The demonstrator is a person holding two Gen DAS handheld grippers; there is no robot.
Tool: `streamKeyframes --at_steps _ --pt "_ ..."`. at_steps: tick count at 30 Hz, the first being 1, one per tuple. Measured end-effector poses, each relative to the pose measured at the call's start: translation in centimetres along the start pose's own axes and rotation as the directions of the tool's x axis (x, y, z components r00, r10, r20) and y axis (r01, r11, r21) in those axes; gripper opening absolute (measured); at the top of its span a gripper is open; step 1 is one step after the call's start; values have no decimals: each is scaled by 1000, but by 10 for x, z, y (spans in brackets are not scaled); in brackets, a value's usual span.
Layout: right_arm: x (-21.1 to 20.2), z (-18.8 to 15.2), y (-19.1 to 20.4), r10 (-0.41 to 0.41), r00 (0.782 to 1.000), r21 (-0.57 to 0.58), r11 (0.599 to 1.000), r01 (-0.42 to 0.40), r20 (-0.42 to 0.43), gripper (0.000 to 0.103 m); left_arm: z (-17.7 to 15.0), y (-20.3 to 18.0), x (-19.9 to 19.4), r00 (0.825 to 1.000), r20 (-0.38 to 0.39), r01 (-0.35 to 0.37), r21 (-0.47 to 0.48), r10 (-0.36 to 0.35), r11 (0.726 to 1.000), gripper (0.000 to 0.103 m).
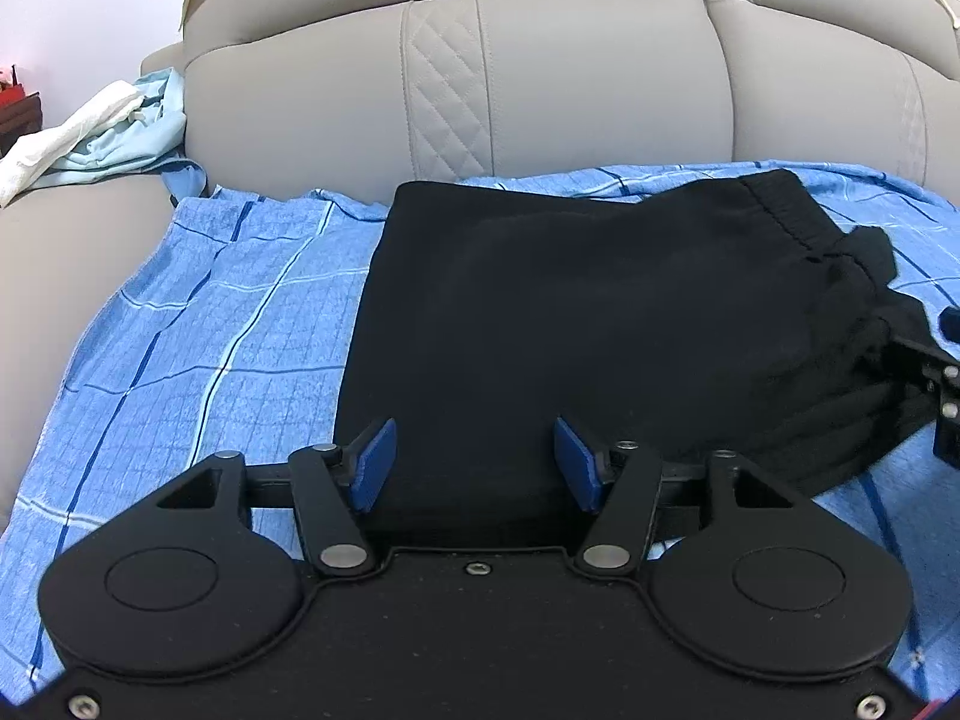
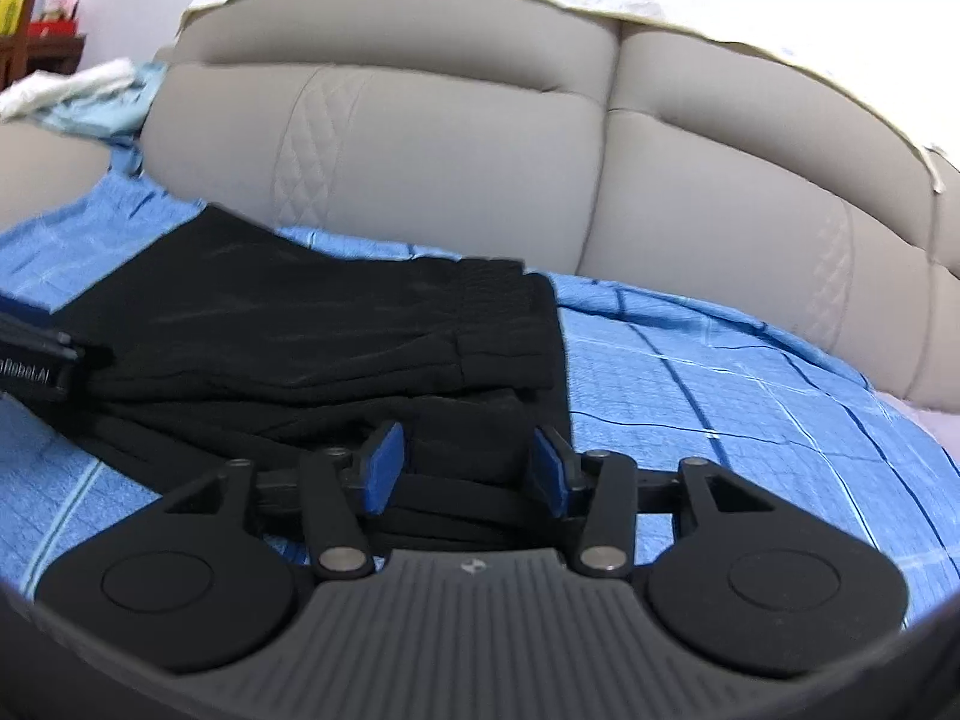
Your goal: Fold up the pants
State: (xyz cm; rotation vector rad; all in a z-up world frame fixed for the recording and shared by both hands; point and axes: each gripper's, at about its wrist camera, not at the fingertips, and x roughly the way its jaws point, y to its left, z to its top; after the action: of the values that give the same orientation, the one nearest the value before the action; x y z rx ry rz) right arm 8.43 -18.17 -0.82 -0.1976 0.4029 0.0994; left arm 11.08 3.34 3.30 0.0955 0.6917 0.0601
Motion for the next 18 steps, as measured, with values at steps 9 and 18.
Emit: streamKeyframes --at_steps 9,18 --pt "-41 0 -6 40 996 108 993 -49 83 99 -16 -4 -31 998 12 60 -82 -59 995 92" --pt "-35 -21 29 37 999 80 996 -38 12 103 -40 -1 -26 999 -28 24 -95 -27 995 96"
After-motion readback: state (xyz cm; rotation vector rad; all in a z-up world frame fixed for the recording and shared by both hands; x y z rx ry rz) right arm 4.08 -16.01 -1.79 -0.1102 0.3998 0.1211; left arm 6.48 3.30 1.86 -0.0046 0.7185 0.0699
